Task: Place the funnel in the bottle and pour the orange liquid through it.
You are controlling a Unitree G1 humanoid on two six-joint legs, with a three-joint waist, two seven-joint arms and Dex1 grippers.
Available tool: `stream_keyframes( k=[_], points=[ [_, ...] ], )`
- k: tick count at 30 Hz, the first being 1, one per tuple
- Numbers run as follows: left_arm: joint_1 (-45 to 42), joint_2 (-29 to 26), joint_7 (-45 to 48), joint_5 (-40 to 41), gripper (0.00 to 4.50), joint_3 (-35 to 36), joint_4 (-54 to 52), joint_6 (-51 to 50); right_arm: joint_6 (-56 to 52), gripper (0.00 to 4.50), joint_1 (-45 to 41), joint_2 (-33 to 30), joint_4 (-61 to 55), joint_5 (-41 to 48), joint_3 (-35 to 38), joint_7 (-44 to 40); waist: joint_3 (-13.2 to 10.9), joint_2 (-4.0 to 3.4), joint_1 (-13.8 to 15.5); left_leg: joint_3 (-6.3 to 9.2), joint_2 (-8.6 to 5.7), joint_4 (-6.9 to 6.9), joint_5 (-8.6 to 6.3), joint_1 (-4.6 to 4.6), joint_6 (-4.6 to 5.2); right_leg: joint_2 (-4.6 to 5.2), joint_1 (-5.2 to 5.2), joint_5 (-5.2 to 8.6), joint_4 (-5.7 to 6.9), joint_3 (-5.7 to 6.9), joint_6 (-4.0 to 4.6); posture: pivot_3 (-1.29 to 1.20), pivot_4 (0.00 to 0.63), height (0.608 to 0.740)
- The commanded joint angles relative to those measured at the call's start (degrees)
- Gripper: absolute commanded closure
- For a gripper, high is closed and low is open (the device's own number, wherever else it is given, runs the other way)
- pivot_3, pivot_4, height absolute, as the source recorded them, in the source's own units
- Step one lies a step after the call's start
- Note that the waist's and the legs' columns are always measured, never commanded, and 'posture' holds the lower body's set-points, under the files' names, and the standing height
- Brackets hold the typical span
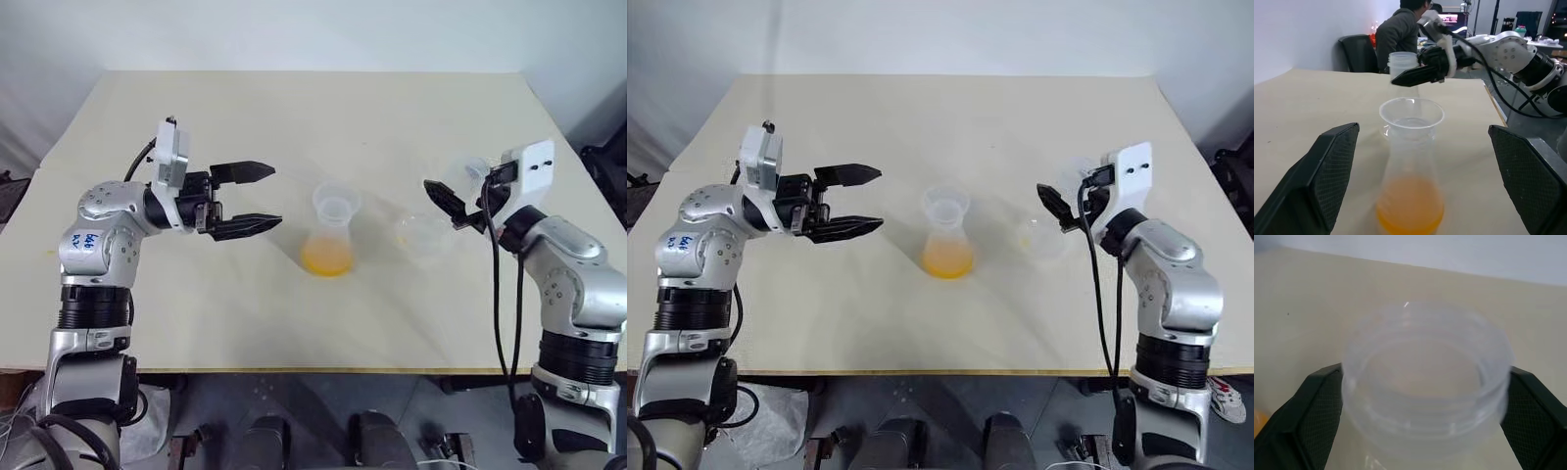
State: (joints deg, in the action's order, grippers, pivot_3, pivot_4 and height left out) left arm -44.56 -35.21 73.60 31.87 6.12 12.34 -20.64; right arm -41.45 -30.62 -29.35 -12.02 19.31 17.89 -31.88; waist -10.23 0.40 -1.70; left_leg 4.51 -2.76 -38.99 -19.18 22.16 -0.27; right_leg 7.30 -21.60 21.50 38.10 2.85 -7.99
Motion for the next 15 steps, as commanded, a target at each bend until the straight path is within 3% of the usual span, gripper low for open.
stream_keyframes(
  k=[1, 9, 15],
  points=[
    [-1.60, -0.81, 1.25, -0.17, 0.00, 0.55, 0.92, 1.37, -0.81, 0.01, 1.57, -2.51, -5.08, 2.74, 0.40, -1.39, 0.00, 0.00, 0.02, 0.00, -0.01, 0.00, 0.00, 0.00, 0.00, 0.00, 0.00, 0.00, -0.01, 0.00, 0.00, 0.00, 0.150, 0.740],
    [-1.91, -2.50, 3.30, -1.48, 0.00, 0.82, 5.06, 3.15, -4.04, 0.01, 8.62, -10.24, -10.98, 7.30, 3.58, -4.57, 0.00, 0.00, 0.18, 0.00, -0.02, 0.00, 0.00, 0.01, 0.02, 0.02, 0.02, 0.00, -0.02, 0.01, 0.00, 0.00, 0.150, 0.740],
    [0.76, -3.56, 1.47, -1.75, 0.00, 2.85, 4.67, 4.80, -3.12, 0.01, 15.22, -17.87, -12.74, 11.42, 8.34, -11.47, -0.01, 0.01, 0.20, -0.05, -0.02, -0.01, 0.00, 0.00, 0.05, 0.04, 0.06, 0.00, -0.06, 0.00, -0.01, 0.00, 0.150, 0.740]
  ],
)
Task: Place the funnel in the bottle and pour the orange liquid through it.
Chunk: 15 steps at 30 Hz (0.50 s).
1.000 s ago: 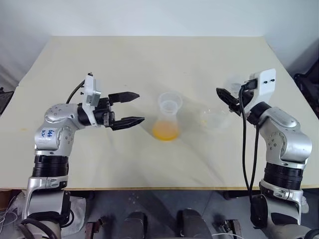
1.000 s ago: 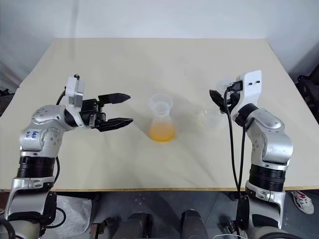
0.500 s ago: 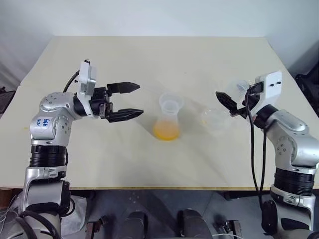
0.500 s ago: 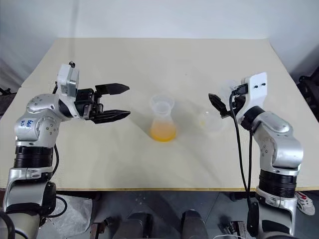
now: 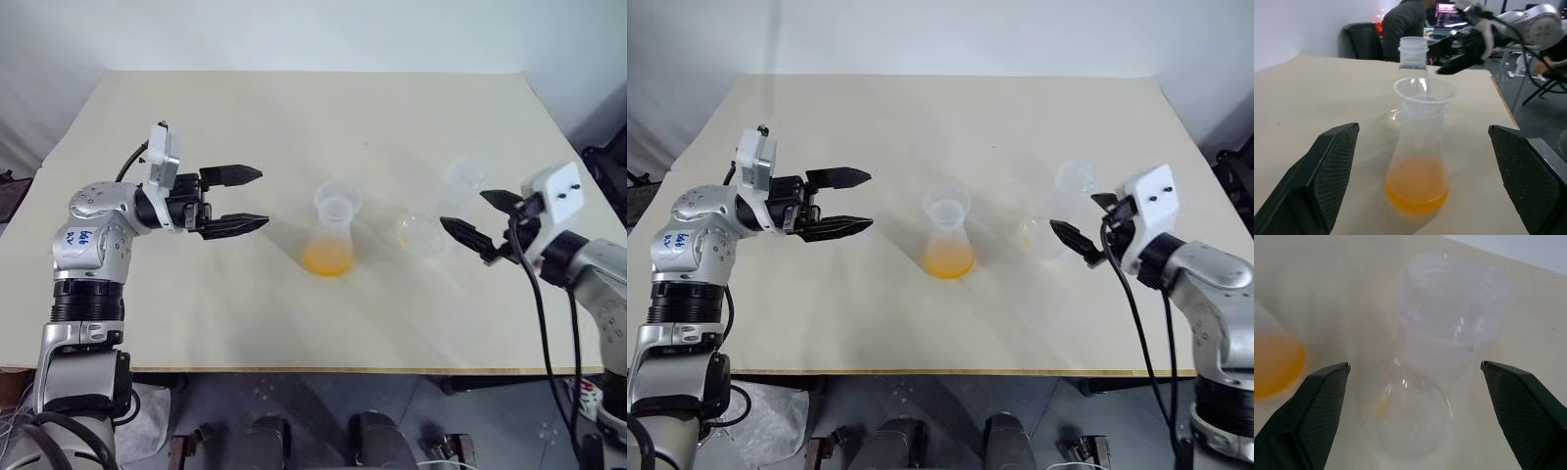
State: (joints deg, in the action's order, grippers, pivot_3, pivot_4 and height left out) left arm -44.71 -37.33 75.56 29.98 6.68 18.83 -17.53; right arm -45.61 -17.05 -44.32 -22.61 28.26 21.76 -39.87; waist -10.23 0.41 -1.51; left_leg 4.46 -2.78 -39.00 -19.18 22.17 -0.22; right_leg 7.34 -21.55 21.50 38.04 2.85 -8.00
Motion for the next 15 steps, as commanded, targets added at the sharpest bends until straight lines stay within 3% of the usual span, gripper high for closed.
stream_keyframes(
  k=[1, 9, 15],
  points=[
    [2.04, -2.05, -1.09, 0.55, 0.00, 2.98, -3.10, 0.81, 1.76, 0.01, 3.52, -4.47, -2.56, 3.49, 6.14, -6.08, 0.00, 0.00, 0.01, 0.00, 0.00, 0.00, -0.01, 0.00, 0.01, 0.00, 0.01, 0.00, 0.00, 0.00, 0.00, 0.00, 0.150, 0.740],
    [11.62, -8.48, -1.72, 3.57, 0.00, 9.44, -10.07, -2.91, 8.41, 0.01, 10.12, -7.83, -4.98, 12.50, 13.64, -19.23, 0.00, 0.00, -0.20, -0.08, 0.13, 0.03, -0.01, -0.03, 0.02, -0.04, 0.06, 0.00, -0.12, -0.01, -0.01, 0.00, 0.150, 0.740],
    [23.51, -12.36, 0.69, 6.08, 0.00, 15.16, -15.36, -2.51, 19.55, 0.01, 9.13, -6.84, 5.74, 8.86, 6.82, -27.31, 0.00, 0.01, 0.31, -0.10, 0.14, 0.00, -0.01, -0.08, 0.02, 0.02, 0.16, 0.00, -0.24, -0.02, -0.01, 0.00, 0.150, 0.740]
  ],
)
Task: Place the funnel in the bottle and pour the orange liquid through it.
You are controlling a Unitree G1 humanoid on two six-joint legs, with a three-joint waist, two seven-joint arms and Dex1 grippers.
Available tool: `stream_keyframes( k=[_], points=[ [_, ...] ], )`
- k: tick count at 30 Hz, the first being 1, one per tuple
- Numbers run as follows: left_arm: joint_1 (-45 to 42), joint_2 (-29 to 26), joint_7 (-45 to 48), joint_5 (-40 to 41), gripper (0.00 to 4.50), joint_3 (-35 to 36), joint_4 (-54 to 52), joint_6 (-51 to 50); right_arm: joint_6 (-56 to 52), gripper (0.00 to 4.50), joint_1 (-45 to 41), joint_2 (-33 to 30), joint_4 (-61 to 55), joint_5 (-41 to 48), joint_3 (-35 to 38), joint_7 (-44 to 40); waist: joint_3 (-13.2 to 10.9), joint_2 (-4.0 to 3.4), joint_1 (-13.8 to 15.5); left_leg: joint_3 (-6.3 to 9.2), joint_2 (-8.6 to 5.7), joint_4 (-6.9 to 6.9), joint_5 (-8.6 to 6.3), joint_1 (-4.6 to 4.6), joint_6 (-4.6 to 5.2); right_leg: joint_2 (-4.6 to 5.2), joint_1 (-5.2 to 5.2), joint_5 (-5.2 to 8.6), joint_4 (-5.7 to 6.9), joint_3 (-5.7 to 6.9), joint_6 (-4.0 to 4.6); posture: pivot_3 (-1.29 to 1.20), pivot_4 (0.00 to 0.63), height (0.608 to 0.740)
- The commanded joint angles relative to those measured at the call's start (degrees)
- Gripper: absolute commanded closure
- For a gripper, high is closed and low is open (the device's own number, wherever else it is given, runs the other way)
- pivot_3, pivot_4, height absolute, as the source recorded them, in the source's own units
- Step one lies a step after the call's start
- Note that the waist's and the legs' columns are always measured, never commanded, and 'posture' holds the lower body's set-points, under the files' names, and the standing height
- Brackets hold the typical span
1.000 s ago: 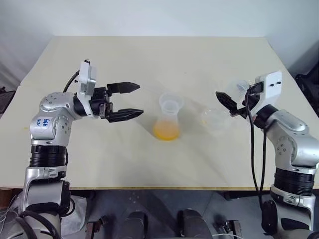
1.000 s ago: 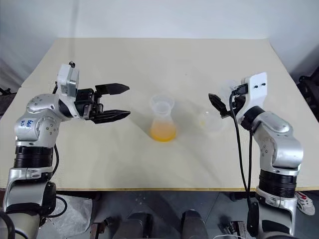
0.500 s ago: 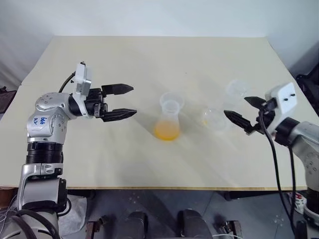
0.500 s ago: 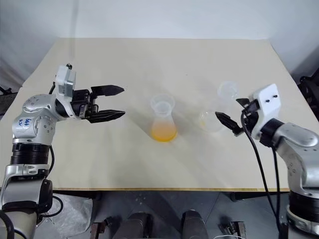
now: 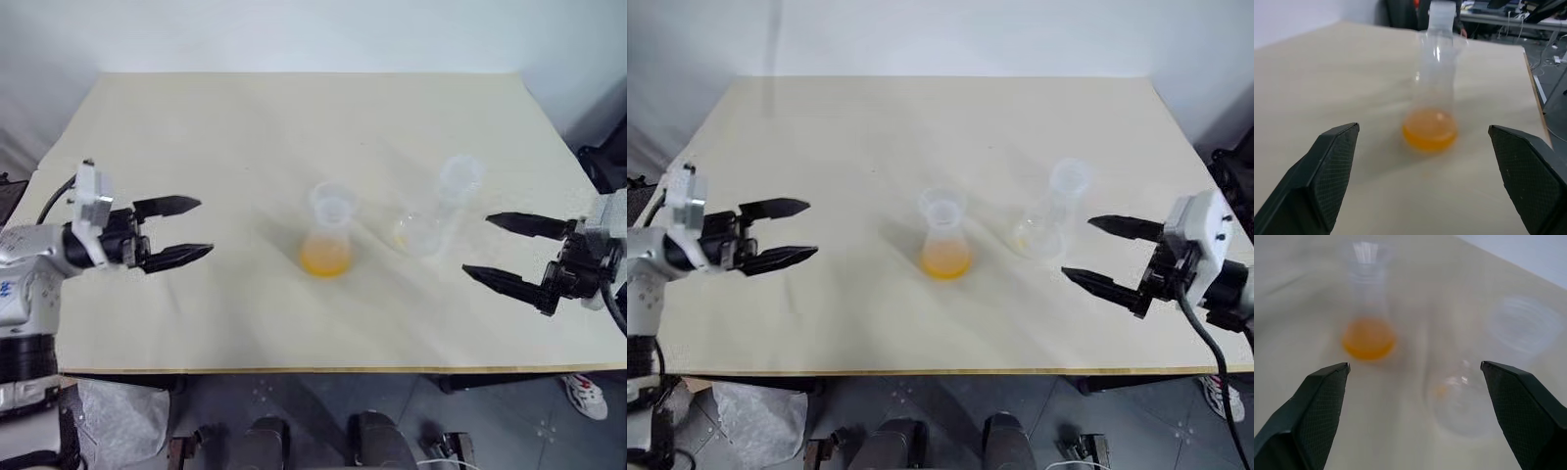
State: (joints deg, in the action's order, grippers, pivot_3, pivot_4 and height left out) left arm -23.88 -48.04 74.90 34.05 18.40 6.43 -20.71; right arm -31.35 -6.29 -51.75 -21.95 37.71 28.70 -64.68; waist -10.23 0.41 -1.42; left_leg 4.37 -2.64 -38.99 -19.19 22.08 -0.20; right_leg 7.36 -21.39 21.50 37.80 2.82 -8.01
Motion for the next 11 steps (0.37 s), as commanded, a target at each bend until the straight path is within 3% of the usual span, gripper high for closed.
stream_keyframes(
  k=[1, 6, 11],
  points=[
    [3.38, -1.77, 1.39, 2.03, 0.00, 3.65, -3.10, 0.87, 6.59, 0.01, -2.32, 0.85, 7.13, -0.54, -0.18, -2.97, 0.00, 0.00, 0.60, 0.03, -0.05, -0.02, 0.00, 0.00, 0.02, 0.06, 0.02, 0.00, 0.00, 0.01, 0.00, 0.00, 0.150, 0.740],
    [5.08, -1.18, 3.28, 2.21, 0.00, 4.58, -1.46, 3.16, 12.52, 0.01, -0.54, -0.17, 15.35, -1.84, -0.50, -9.45, 0.00, 0.00, 1.87, 0.17, -0.09, -0.08, 0.00, 0.01, 0.04, 0.10, 0.15, -0.02, -0.12, 0.03, -0.03, 0.00, 0.150, 0.740],
    [3.92, 0.54, 3.26, 3.05, 0.00, 3.68, -2.00, 4.00, 14.45, 0.01, -1.10, -0.14, 17.54, -2.97, -1.38, -9.51, 0.00, 0.00, 1.49, 0.09, -0.08, -0.07, 0.00, 0.00, 0.04, 0.08, 0.15, -0.02, -0.13, 0.10, -0.04, 0.00, 0.150, 0.740]
  ],
)
